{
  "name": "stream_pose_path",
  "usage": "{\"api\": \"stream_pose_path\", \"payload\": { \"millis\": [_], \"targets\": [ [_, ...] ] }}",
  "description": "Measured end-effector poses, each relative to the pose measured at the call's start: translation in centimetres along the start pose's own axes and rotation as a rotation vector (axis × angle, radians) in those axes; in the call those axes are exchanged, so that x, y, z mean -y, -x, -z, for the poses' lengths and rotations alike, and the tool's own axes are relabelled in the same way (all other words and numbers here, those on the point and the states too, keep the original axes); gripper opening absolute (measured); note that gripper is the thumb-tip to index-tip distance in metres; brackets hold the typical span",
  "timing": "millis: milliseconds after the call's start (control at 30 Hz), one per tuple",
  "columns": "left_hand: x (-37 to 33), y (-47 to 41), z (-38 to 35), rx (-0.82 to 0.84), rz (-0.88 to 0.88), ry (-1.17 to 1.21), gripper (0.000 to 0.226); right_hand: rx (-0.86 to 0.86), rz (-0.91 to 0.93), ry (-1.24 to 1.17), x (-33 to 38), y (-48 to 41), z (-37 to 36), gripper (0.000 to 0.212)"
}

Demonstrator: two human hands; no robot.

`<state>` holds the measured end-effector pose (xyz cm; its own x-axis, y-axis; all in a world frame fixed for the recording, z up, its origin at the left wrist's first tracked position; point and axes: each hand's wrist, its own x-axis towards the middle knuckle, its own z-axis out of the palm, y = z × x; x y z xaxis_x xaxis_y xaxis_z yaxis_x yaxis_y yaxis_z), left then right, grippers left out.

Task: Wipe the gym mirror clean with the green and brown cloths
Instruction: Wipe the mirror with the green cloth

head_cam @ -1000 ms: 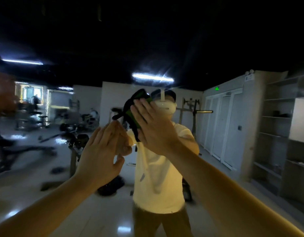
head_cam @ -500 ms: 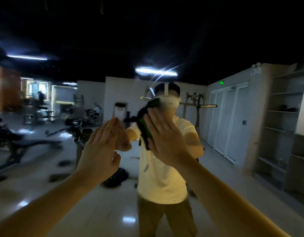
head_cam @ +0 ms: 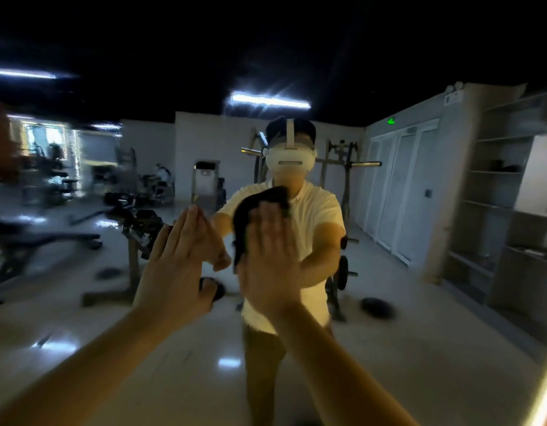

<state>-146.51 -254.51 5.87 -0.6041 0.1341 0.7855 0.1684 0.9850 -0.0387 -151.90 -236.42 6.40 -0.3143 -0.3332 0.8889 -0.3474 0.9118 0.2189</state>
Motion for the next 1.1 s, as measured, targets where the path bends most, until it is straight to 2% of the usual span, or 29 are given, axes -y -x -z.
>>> {"api": "stream_pose_path", "payload": {
  "millis": [100,167,267,333,433,533,600,700,833,900,967,1033,1100],
  "targets": [
    [-1.5,0.7,0.0,-0.110,-0.016,0.074,0.088,0.111,0.230,0.045,0.3,1.5,0.0,0.072],
    [-2.6,1.4,-0.4,-0.125,0.013,0.118,0.090,0.111,0.190,0.122,-2.8,2.5,0.6,0.069],
    [-3.8,2.1,-1.6,-0.095,0.087,0.132,0.099,0.068,-0.012,0.180,-9.5,4.9,1.8,0.082],
    [-4.2,2.0,-2.3,-0.084,0.094,0.094,0.102,0.054,-0.192,0.127,-14.0,7.1,3.1,0.094],
    [-4.4,1.8,-2.7,-0.038,0.114,0.062,0.115,0.022,-0.532,0.036,-17.5,9.5,4.2,0.080],
    [-4.3,1.8,-2.8,-0.011,0.126,0.037,0.118,0.064,-0.701,-0.029,-14.4,9.0,2.9,0.078],
    [-4.0,2.0,-2.8,0.005,0.117,0.035,0.117,0.123,-0.618,-0.037,-10.1,8.2,1.6,0.081],
    [-3.4,2.2,-2.8,0.025,0.070,0.006,0.111,0.125,-0.323,0.012,-4.0,6.8,-0.4,0.074],
    [-2.2,2.5,-1.9,0.039,0.023,-0.006,0.100,0.114,-0.011,-0.070,2.6,5.1,-1.7,0.068],
    [-2.0,3.3,-1.6,-0.004,0.029,0.013,0.083,0.177,0.189,-0.008,4.0,5.9,-2.3,0.065],
    [-2.1,4.6,-1.6,-0.019,0.059,0.035,0.079,0.229,0.363,0.074,3.0,7.7,-2.9,0.064],
    [-2.2,5.8,-2.1,0.029,0.067,0.049,0.086,0.243,0.367,0.112,0.4,9.1,-2.5,0.066],
    [-2.3,6.3,-2.6,0.102,0.065,0.023,0.102,0.197,0.213,0.126,-2.6,8.5,-1.0,0.073]
  ]
}}
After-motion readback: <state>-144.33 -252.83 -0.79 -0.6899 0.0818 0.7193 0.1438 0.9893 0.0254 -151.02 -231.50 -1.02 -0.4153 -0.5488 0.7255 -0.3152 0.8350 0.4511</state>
